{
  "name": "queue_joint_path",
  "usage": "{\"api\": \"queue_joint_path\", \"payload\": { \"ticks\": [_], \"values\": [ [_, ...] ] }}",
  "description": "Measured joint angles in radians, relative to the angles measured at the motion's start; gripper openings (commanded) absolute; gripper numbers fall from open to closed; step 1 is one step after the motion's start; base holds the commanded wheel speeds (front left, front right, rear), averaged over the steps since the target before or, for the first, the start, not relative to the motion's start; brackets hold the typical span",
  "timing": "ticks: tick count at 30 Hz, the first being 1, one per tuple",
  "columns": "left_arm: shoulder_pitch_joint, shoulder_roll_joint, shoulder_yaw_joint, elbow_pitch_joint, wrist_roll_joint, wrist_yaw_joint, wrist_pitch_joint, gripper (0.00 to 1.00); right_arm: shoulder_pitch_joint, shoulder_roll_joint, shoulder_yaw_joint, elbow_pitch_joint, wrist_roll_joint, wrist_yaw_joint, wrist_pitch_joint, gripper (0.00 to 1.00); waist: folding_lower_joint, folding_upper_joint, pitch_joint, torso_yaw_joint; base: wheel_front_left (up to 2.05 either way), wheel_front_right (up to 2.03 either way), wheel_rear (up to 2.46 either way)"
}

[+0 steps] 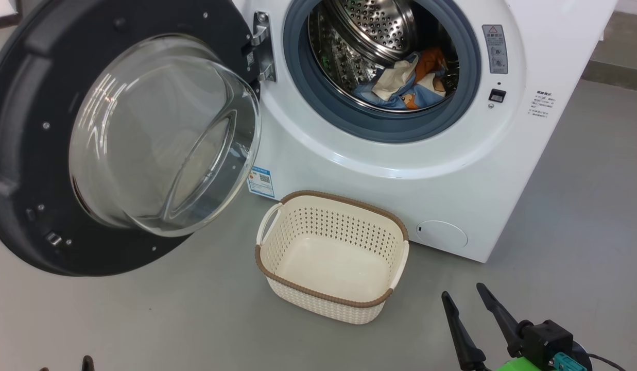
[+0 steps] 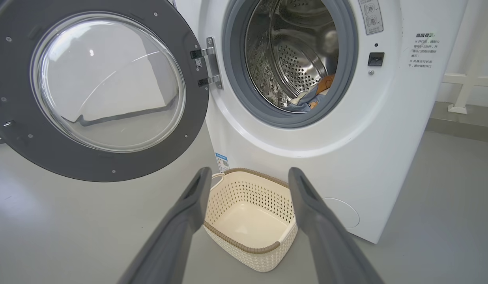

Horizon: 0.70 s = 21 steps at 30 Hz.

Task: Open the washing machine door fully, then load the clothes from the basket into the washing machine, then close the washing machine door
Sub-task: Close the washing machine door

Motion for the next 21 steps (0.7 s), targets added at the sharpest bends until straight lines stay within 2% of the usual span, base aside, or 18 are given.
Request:
{"api": "queue_joint_path", "payload": {
  "ticks": [7,8,9,10,21],
  "values": [
    [0.0,0.0,0.0,0.0,0.0,0.004,0.0,1.0,0.0,0.0,0.002,0.004,0.0,0.0,0.0,1.0,0.0,0.0,-0.002,-0.002,0.0,0.0,0.0],
    [0.001,0.0,-0.001,0.0,0.0,0.004,0.0,0.47,0.0,0.0,0.002,0.004,0.0,0.0,0.0,1.0,0.0,0.0,-0.003,-0.003,0.0,0.0,0.0],
    [0.001,0.0,-0.001,0.0,0.0,0.004,0.0,0.16,0.0,0.0,0.002,0.004,0.0,0.0,0.0,1.0,0.0,0.0,-0.003,-0.003,0.0,0.0,0.0],
    [0.001,0.0,-0.001,0.0,0.0,0.004,0.0,0.0,0.0,0.0,0.002,0.004,0.0,0.0,0.0,1.0,0.0,0.0,-0.003,-0.004,0.0,0.0,0.0],
    [0.01,0.0,0.016,0.002,-0.022,-0.021,0.0,0.0,0.0,0.0,0.0,0.004,0.001,0.0,0.0,1.0,0.0,0.0,-0.005,-0.008,0.0,0.0,0.0]
  ]
}}
